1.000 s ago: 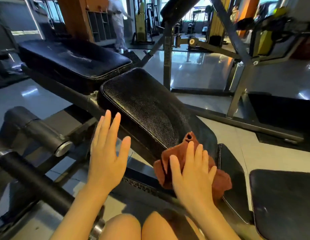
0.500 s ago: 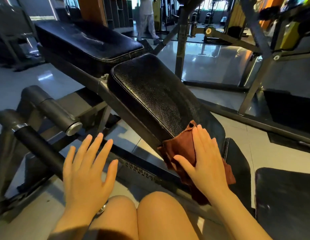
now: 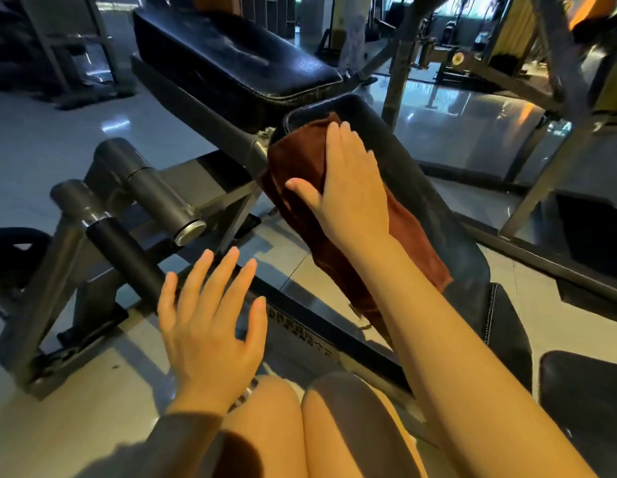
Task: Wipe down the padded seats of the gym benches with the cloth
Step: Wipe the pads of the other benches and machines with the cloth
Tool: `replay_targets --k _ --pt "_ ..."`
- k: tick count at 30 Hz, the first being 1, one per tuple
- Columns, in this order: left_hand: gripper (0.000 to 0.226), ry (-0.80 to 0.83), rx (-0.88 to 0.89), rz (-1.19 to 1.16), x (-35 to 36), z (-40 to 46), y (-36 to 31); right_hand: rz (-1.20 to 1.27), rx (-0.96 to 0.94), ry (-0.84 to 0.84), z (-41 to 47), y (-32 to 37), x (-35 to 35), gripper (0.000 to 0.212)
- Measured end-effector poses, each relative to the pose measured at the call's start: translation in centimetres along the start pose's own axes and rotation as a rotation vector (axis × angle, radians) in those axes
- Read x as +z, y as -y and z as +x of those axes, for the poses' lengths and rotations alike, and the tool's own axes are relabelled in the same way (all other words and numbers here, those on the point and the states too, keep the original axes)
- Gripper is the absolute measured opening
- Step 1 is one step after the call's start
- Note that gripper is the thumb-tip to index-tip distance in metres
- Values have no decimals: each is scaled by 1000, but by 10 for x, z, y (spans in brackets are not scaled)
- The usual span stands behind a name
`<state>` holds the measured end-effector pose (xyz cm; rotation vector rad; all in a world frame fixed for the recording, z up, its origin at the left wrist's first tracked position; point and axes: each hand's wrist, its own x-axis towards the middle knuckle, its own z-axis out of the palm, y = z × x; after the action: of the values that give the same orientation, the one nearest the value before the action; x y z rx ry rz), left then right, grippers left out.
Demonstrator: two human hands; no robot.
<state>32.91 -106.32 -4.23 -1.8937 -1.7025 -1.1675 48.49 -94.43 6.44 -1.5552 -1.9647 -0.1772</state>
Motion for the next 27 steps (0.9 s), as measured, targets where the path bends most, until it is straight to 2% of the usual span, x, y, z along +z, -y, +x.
replay_targets --k 4,11,14,16,19,23,27 --pt "42 10 -18 -12 -1 -1 1 52 32 30 -45 -30 -7 93" --pt "44 29 -27 -45 -1 -8 1 70 414 54 -162 -85 -15 97" --pt "45 40 -28 -50 0 -10 -1 92 553 12 -184 -89 -8 101" --pt "45 40 -23 -38 1 -9 -2 118 579 -10 -181 -86 -4 101" --pt "46 58 -3 -2 1 -7 -3 123 489 -14 -152 -71 -4 102" --pt "47 87 30 31 -1 -7 -1 173 238 -4 -64 -41 -7 94" --pt "49 99 58 52 -4 -7 -1 265 106 93 25 -46 -1 83"
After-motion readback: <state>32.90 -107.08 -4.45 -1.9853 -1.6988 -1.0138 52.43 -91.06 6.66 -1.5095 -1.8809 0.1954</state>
